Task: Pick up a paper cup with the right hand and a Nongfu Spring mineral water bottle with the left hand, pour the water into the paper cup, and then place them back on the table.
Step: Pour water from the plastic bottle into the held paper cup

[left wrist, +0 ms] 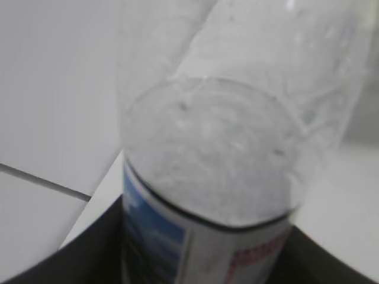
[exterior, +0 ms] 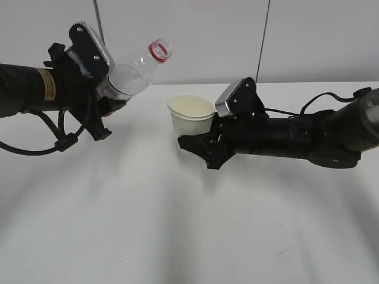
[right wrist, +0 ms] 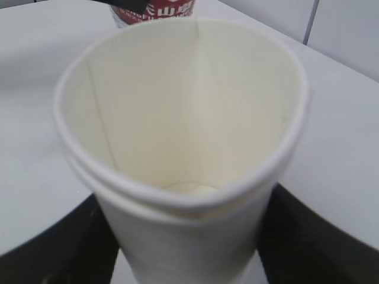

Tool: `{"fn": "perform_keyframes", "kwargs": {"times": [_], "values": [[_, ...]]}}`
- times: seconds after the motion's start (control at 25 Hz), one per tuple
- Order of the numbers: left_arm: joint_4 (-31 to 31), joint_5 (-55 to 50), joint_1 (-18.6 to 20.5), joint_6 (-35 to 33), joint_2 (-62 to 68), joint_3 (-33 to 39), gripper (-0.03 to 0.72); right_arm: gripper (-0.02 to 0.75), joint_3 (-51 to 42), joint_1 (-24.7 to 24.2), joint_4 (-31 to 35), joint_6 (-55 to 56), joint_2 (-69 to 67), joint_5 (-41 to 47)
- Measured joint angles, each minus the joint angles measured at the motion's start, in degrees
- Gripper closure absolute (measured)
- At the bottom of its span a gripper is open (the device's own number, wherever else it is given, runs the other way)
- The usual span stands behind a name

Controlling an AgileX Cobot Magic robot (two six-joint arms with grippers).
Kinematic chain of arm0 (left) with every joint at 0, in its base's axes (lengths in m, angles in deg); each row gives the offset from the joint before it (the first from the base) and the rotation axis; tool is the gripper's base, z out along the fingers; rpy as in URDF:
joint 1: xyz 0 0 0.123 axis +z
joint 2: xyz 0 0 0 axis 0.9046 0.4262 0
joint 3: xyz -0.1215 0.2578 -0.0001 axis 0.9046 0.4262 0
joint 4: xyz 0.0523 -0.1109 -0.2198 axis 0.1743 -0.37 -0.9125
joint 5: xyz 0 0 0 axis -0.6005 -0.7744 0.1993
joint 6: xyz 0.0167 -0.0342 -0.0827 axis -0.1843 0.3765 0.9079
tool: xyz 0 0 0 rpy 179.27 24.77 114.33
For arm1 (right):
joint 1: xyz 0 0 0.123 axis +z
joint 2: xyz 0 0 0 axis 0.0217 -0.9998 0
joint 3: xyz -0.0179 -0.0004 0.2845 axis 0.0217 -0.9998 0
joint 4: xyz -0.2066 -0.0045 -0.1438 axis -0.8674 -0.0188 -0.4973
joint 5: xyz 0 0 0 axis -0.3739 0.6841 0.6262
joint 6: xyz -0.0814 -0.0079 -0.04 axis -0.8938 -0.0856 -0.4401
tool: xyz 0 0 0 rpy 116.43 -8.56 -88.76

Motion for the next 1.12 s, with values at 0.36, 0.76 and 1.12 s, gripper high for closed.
{"fn": "perform_keyframes", "kwargs": {"times": [0.36,0.76,1.12], "values": [[6.5,-6.9,-0.7,-0.2,0.0,-3.9,0.319,0.253,0.0,0.6,-0.1,0.9,0.0,0.0],[16.8,-11.9,-2.5,-0.2,0.0,-4.6,0.324,0.253,0.1,0.6,-0.1,0.9,0.0,0.0],[22.7,-16.7,-4.8,-0.4,0.0,-7.6,0.325,0.253,0.8,0.6,-1.3,1.0,0.0,0.0]]}}
